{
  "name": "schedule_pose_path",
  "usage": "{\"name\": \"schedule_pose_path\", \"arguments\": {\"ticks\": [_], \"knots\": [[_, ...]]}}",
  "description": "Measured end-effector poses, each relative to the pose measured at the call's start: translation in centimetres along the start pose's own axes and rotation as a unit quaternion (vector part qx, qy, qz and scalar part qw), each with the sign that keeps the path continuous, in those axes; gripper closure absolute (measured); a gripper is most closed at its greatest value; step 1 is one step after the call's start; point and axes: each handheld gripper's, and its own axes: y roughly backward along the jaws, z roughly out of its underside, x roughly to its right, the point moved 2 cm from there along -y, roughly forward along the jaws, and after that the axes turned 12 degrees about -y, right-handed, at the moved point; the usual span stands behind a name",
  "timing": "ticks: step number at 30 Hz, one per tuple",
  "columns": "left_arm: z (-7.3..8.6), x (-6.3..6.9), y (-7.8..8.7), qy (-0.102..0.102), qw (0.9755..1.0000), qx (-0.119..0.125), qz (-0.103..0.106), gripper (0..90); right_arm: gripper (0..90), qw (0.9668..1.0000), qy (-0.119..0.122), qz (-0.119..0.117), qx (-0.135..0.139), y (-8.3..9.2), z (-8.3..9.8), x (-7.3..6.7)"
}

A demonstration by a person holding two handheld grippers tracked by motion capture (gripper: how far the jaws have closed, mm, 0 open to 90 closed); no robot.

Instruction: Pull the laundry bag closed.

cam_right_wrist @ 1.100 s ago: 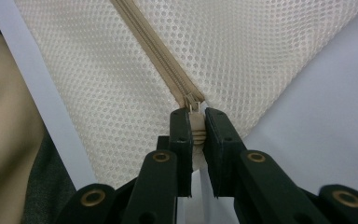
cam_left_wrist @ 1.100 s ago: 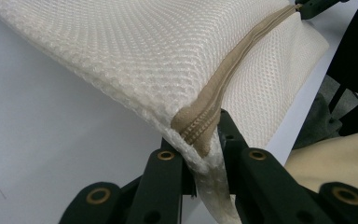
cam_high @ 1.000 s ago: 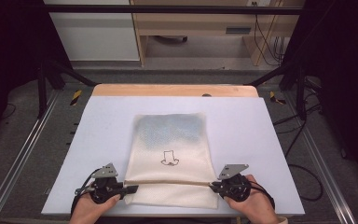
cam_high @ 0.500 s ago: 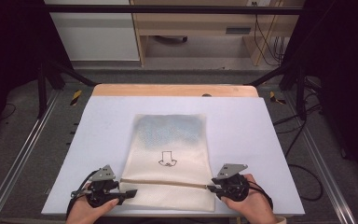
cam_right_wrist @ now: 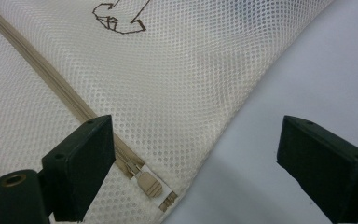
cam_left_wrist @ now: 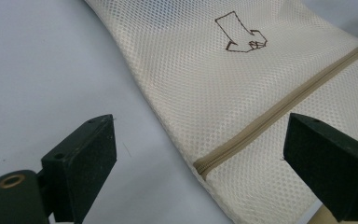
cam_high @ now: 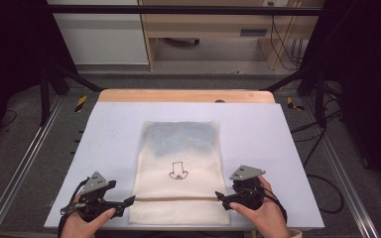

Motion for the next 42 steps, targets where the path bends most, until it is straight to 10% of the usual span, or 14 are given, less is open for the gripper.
{"name": "schedule_pose_path", "arguments": {"ticks": [14,20,23,32,42], "knots": [[-2.4,-1.4,1.0,-0.04,0.9985,-0.018,-0.032,8.9,9.1,0.9995,-0.002,0.026,0.017,1.2,-4.9,-1.3],[-5.9,-2.5,0.5,-0.075,0.9959,-0.049,-0.019,10.1,9.4,0.999,-0.021,0.039,-0.012,0.3,-8.1,-1.1],[-7.4,-3.1,0.8,-0.094,0.9928,-0.06,-0.045,10.6,9.3,0.999,-0.023,0.038,-0.01,0.1,-9.5,-1.1],[-9.1,-4.8,0.2,-0.092,0.9907,-0.085,-0.053,4.6,8.0,0.9982,-0.034,0.049,0.012,0.5,-12.0,-0.8],[-7.1,-7.1,1.6,-0.07,0.9909,-0.082,-0.081,4.1,7.4,0.9955,-0.063,0.066,0.025,1.8,-10.5,2.2]]}}
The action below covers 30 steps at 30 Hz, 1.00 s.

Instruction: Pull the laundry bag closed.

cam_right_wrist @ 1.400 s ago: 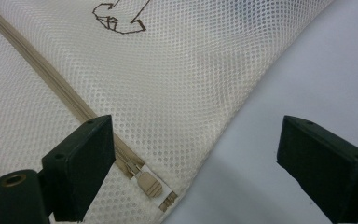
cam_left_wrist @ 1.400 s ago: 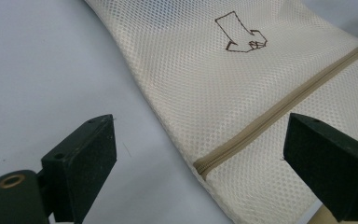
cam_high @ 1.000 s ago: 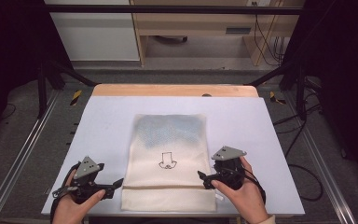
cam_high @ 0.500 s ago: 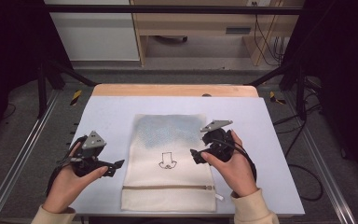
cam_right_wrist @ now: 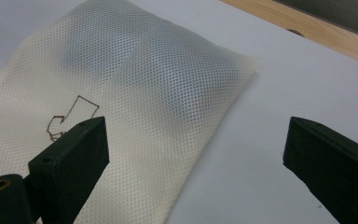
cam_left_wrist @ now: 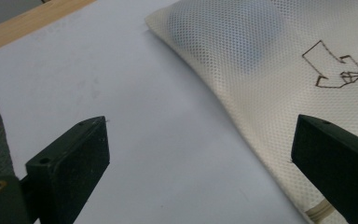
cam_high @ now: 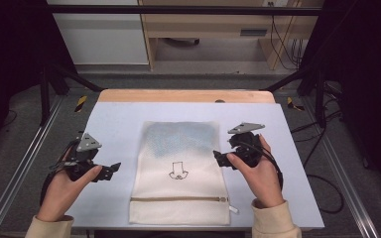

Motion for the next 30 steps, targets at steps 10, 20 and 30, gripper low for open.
{"name": "schedule_pose_path", "arguments": {"ticks": [10,20,30], "knots": [[1.9,-2.0,0.1,0.029,0.9995,0.004,-0.014,3.8,6.7,0.9995,-0.014,0.017,0.022,0.8,0.7,2.7],[3.6,-3.7,0.5,0.055,0.998,0.002,-0.031,4.1,6.8,0.9982,-0.031,0.041,0.029,1.0,1.4,4.9],[5.4,-4.8,-0.5,0.067,0.9969,0.002,-0.042,4.4,6.7,0.9962,-0.053,0.06,0.036,1.0,2.7,7.8]]}}
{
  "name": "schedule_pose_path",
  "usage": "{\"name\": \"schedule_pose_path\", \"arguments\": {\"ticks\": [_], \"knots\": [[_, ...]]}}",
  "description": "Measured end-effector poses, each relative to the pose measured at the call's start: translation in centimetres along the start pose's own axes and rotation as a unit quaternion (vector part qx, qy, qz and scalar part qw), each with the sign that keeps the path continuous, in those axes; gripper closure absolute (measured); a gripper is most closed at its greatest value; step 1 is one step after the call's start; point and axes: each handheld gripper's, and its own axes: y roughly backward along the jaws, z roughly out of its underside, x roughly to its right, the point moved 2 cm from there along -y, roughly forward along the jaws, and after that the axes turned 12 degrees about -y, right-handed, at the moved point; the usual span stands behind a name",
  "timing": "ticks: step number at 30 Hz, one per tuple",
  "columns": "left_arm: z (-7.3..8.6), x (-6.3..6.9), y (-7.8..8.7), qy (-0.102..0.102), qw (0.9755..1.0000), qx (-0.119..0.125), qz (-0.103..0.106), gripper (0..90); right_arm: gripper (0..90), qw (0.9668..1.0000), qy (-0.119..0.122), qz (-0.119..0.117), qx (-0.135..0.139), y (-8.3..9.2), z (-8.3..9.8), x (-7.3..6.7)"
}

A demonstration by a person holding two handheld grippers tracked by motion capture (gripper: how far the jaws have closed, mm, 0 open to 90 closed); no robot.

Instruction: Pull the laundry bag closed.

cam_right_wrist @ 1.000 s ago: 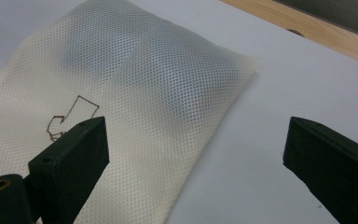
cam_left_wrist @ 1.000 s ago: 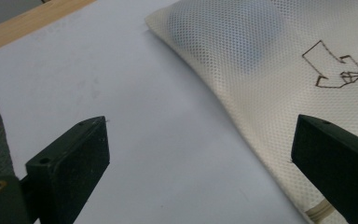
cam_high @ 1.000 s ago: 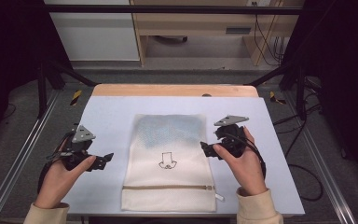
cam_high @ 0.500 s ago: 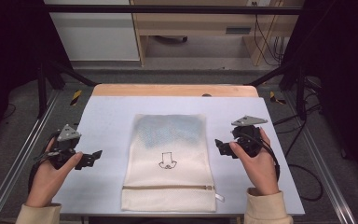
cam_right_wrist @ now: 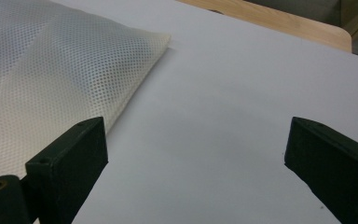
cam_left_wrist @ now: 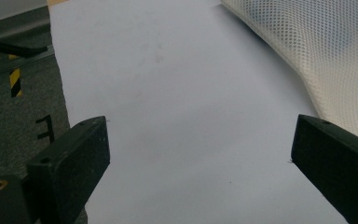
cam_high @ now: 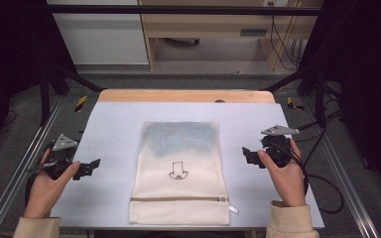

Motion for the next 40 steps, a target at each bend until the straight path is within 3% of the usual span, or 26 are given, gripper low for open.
{"name": "schedule_pose_path", "arguments": {"ticks": [11,14,16,20,21,25,28,35,40], "knots": [[2.3,-1.2,-1.2,0.015,0.9992,-0.033,-0.015,6.0,7.9,0.9994,-0.03,0.015,-0.008,-0.8,1.7,3.1],[2.7,-1.5,-1.4,0.019,0.9991,-0.033,-0.018,6.1,8.2,0.9993,-0.032,0.018,-0.008,-1.1,2.2,3.7],[3.2,-2.0,-1.3,0.035,0.9987,-0.013,-0.034,6.4,8.2,0.9992,-0.033,0.019,-0.011,-1.3,2.5,4.0],[3.6,-2.3,-1.4,0.042,0.9984,-0.005,-0.037,6.1,8.2,0.9991,-0.037,0.017,-0.013,-1.7,2.9,4.1],[4.0,-2.2,-1.7,0.049,0.9983,-0.002,-0.031,6.1,8.1,0.9991,-0.033,0.024,-0.014,-2.0,3.3,4.2],[4.6,-1.7,-2.4,0.037,0.9988,-0.021,-0.026,5.9,8.2,0.9989,-0.033,0.024,-0.024,-2.7,4.3,4.2],[4.8,-1.0,-2.7,0.028,0.9991,-0.027,-0.019,5.9,8.6,0.9989,-0.035,0.03,-0.012,-2.7,5.3,4.3],[5.0,0.6,-2.0,0.015,0.9994,-0.015,-0.027,5.9,8.8,0.9992,-0.032,0.019,-0.017,-2.0,8.0,3.9],[4.8,1.2,-2.2,0.009,0.9997,-0.005,-0.023,5.8,8.8,0.9989,-0.04,0.024,-0.009,-1.8,8.1,3.9]]}}
